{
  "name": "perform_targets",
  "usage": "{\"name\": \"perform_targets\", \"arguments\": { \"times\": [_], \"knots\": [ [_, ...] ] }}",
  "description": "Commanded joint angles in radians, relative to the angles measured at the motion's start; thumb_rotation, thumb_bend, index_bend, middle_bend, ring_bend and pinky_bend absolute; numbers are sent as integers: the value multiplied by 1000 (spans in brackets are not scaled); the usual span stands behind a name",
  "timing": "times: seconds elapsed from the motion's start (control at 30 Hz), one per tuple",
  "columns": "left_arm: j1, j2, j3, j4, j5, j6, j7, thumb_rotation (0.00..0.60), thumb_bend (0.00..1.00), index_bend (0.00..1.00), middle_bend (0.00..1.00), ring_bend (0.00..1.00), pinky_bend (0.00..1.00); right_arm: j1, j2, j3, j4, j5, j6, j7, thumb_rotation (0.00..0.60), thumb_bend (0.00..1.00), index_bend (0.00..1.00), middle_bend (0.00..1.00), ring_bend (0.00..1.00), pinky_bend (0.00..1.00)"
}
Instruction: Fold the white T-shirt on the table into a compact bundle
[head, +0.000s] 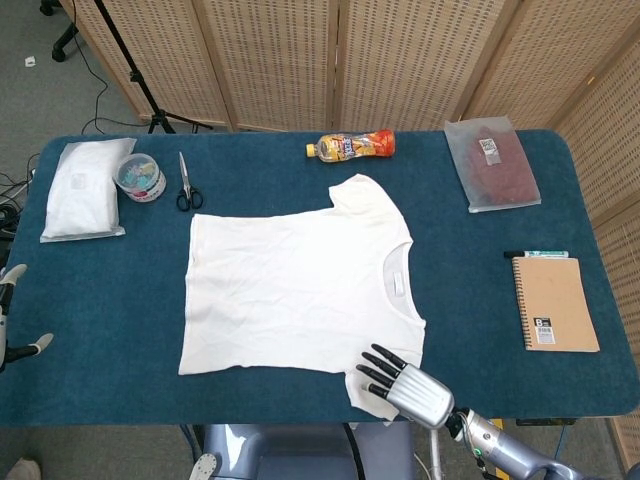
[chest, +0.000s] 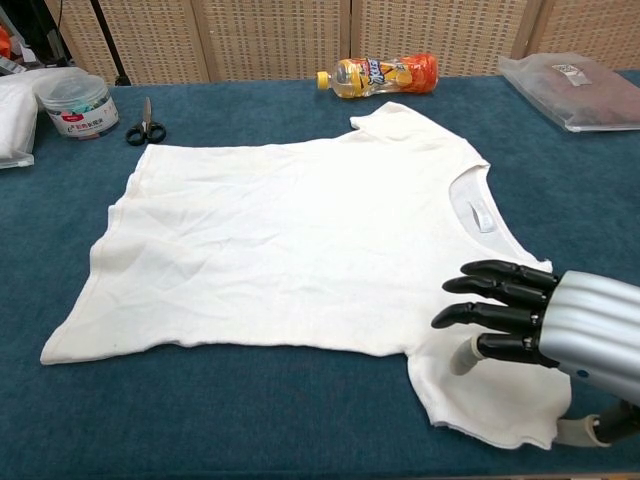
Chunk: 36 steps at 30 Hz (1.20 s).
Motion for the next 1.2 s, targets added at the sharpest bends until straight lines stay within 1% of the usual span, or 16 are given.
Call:
{"name": "perform_targets", "arguments": {
  "times": [0.03, 0.1, 0.17, 0.27, 0.33, 0.47, 0.63, 0.73, 0.8, 0.87, 0.93, 1.03, 1.1, 1.2],
  "knots": [
    [0, 0, 0, 0, -1, -1, 0, 600, 0, 0, 0, 0, 0, 5, -18, 7, 4, 10, 6, -4, 600, 30, 323, 184, 0, 0],
    [0, 0, 0, 0, -3, -3, 0, 600, 0, 0, 0, 0, 0, 7, -27, 13, 10, 18, 6, -12, 600, 109, 324, 186, 0, 0],
    [-1, 1, -1, 0, -3, -4, -2, 600, 0, 0, 0, 0, 0, 10, -28, 12, 13, 24, 4, -14, 600, 240, 333, 186, 0, 0],
    [-1, 2, -2, 1, -5, -4, -4, 600, 0, 0, 0, 0, 0, 15, -17, -1, 9, 30, -8, -9, 600, 395, 376, 186, 0, 0],
    [-2, 3, -1, 1, -5, -7, -5, 600, 0, 0, 0, 0, 0, 18, -6, -13, 5, 31, -13, -4, 600, 431, 423, 186, 0, 0],
    [-4, -1, 5, 2, 1, -13, 1, 600, 0, 0, 0, 0, 0, 14, -1, -26, 8, 40, -8, 10, 600, 448, 551, 186, 0, 0],
    [-10, -12, 20, 11, 32, -24, 6, 600, 0, 0, 0, 0, 0, 7, -6, -34, 21, 47, 19, 41, 600, 521, 604, 192, 0, 0],
    [-21, -29, 49, 37, 97, -42, -9, 600, 12, 0, 0, 0, 0, 2, -8, -34, 28, 48, 46, 58, 600, 565, 631, 198, 0, 0],
    [-29, -43, 70, 62, 142, -58, -29, 600, 35, 9, 0, 0, 0, -1, -8, -36, 31, 50, 60, 73, 600, 568, 637, 199, 0, 0],
    [-45, -64, 93, 102, 199, -84, -67, 600, 55, 81, 0, 0, 0, -4, -7, -39, 34, 51, 75, 91, 600, 569, 639, 199, 0, 0],
    [-69, -97, 116, 170, 268, -109, -112, 600, 62, 204, 0, 0, 0, -8, -5, -42, 36, 51, 89, 104, 600, 568, 639, 199, 0, 0],
    [-105, -149, 151, 269, 359, -142, -214, 600, 70, 316, 0, 0, 0, -11, -3, -44, 40, 51, 104, 114, 600, 568, 639, 199, 0, 0],
    [-138, -199, 179, 344, 417, -178, -305, 600, 76, 350, 0, 0, 0, -13, 1, -48, 40, 53, 112, 125, 600, 569, 639, 199, 0, 0],
    [-165, -256, 194, 424, 451, -196, -360, 600, 89, 360, 0, 0, 0, -15, 3, -53, 40, 52, 117, 135, 600, 573, 639, 203, 0, 0]
  ]
}}
